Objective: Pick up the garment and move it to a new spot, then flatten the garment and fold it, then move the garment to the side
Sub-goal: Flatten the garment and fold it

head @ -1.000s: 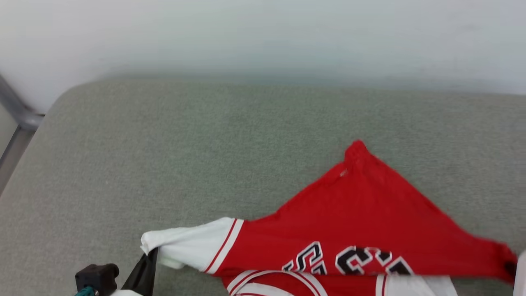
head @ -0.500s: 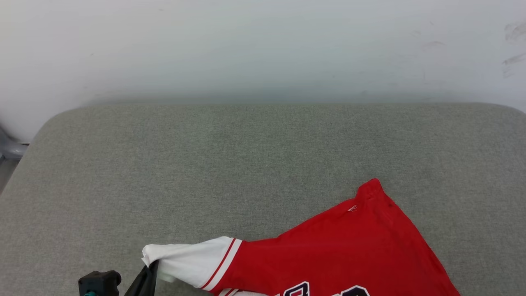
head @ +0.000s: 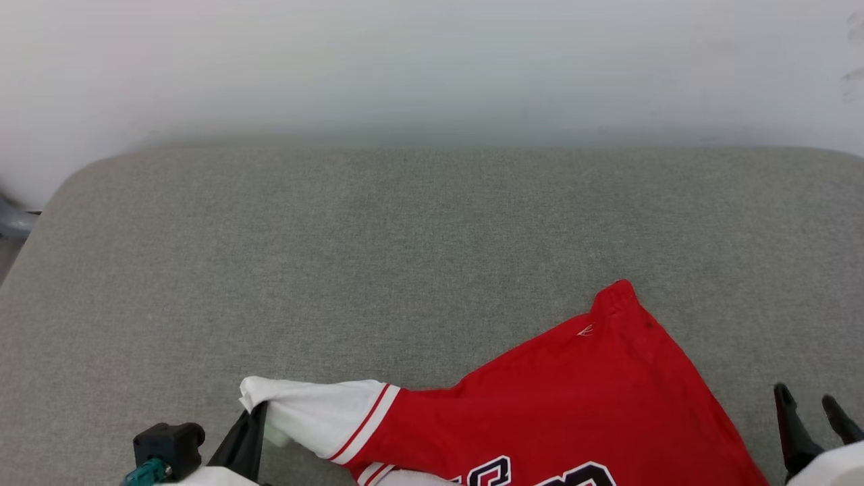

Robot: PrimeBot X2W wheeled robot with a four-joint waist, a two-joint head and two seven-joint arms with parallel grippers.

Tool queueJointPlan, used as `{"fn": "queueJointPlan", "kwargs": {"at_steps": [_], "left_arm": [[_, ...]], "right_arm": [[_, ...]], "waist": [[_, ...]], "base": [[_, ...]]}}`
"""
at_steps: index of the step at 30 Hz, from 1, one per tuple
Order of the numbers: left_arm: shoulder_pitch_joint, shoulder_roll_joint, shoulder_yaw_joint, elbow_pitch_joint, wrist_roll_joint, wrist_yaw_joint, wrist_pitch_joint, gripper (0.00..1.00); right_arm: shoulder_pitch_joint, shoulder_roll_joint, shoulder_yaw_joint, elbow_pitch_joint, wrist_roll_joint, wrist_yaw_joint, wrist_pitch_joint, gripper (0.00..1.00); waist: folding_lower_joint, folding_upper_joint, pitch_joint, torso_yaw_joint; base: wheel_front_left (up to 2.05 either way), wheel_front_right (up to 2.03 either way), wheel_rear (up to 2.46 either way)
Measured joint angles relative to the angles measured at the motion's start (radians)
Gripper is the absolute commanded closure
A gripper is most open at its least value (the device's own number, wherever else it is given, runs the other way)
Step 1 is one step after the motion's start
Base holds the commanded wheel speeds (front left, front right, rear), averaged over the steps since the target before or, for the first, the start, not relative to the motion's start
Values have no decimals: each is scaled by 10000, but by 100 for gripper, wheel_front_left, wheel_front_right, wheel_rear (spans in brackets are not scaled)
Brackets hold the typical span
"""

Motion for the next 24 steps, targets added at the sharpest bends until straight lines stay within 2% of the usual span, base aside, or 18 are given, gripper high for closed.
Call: {"fn": "queueJointPlan", "kwargs": {"at_steps": [3, 5, 8, 12, 17, 24], "left_arm": [[-258, -79, -69, -54, 54, -29, -61, 100], [-494, -136, -125, -90, 65, -104, -96, 100], [-818, -176, -176, -144, 81, -178, -184, 100], [-1220, -207, -268, -242, 190, -268, -272, 100], [-1577, -282, -360, -497, 253, -334, -326, 100], [-2011, -324, -426, -589, 274, -491, -466, 100]], "right_arm": [[-789, -313, 326, 546, 23, -2, -105, 0], [-1377, -633, 631, 876, 44, -2, 201, 0], [-2385, -1170, 1239, 1193, 234, 0, 1152, 0], [-3535, -1893, 2150, 1337, 447, 0, 3304, 0], [-4838, -2336, 3014, 1223, 458, -2, 5342, 0], [-6172, -2757, 4004, 1824, 362, 0, 6159, 0]], "waist": [[1, 0, 267, 82], [1, 0, 473, 157], [2, 0, 838, 270], [2, 0, 1342, 467], [2, 0, 1955, 730], [2, 0, 2735, 1072]], "base": [[0, 0, 0], [0, 0, 0], [0, 0, 0], [0, 0, 0], [0, 0, 0], [0, 0, 0]]}}
